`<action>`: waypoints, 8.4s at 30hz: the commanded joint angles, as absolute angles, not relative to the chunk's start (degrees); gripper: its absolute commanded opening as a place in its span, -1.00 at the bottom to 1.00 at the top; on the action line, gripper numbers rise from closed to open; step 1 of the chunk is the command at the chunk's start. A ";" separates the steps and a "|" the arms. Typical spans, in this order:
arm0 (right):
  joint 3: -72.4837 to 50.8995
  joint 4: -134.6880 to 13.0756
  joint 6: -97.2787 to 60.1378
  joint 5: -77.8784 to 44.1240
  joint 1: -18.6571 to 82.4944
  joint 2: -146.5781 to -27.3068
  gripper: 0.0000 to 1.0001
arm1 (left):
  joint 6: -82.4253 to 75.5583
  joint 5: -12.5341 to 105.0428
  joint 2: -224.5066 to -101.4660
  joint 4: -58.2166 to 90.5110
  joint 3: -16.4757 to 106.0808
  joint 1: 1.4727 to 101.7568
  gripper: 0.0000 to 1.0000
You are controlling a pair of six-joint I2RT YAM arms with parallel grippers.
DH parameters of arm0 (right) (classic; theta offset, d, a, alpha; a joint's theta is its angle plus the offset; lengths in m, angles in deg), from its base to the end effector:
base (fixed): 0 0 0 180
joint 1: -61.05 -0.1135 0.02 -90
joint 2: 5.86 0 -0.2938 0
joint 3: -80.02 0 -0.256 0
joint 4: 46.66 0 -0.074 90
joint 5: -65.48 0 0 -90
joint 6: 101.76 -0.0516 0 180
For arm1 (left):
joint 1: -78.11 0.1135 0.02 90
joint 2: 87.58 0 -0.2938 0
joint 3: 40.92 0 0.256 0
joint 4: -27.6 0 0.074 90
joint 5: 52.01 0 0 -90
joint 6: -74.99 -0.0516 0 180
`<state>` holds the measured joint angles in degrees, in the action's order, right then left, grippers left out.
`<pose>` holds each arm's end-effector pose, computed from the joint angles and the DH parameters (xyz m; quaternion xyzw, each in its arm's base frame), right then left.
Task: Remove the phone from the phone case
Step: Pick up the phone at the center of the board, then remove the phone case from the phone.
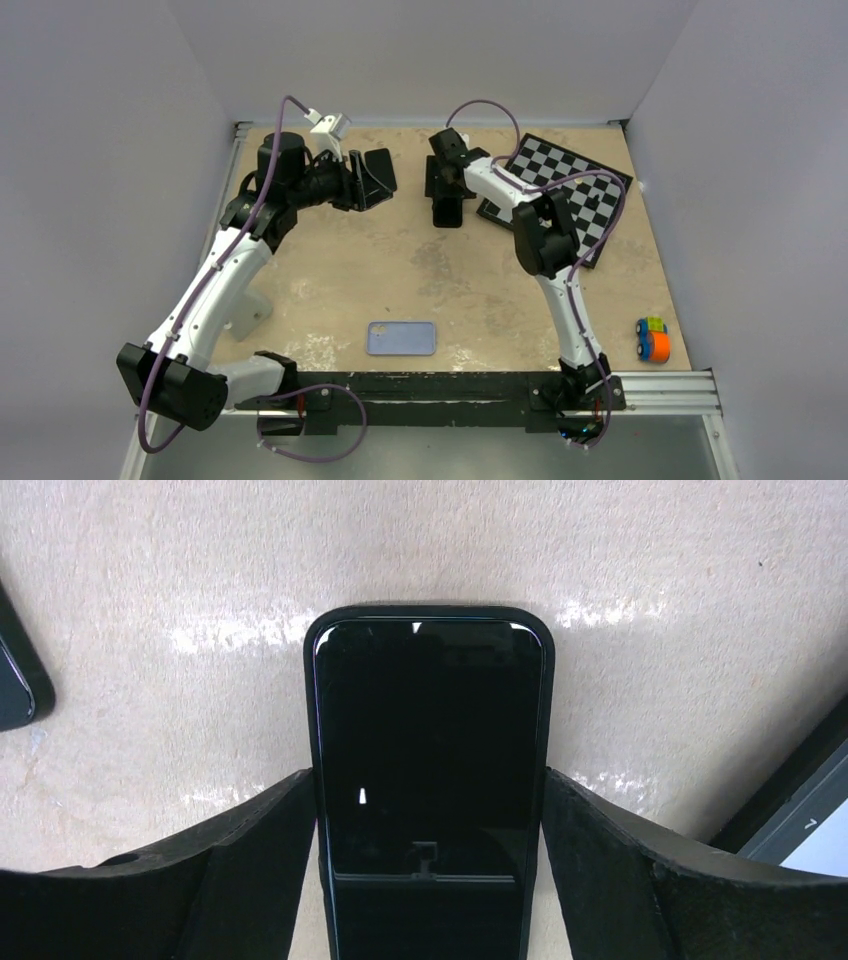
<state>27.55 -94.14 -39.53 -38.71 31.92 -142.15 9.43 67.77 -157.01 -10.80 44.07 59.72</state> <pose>0.4904 0.2588 0.1744 0.0246 0.9499 0.0334 0.3097 0.2508 -0.1104 0.4111 0.0994 0.8115 -0.3945 0.4195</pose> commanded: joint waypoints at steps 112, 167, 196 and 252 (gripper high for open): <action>-66.38 -17.28 -68.72 13.90 31.10 -57.75 0.15 | 60.42 88.60 -173.38 76.01 22.11 51.31 -1.00; -24.28 -92.36 -10.73 27.53 19.08 -65.52 -1.00 | -4.20 104.69 -154.30 -2.45 31.18 40.43 0.80; -64.42 -18.65 -63.69 -3.95 19.13 -37.38 0.20 | 42.13 86.18 -146.83 49.45 17.93 39.13 -1.00; -32.29 -48.22 -45.18 24.66 25.39 -61.78 -1.00 | 19.45 99.97 -149.88 7.81 33.73 38.90 -0.56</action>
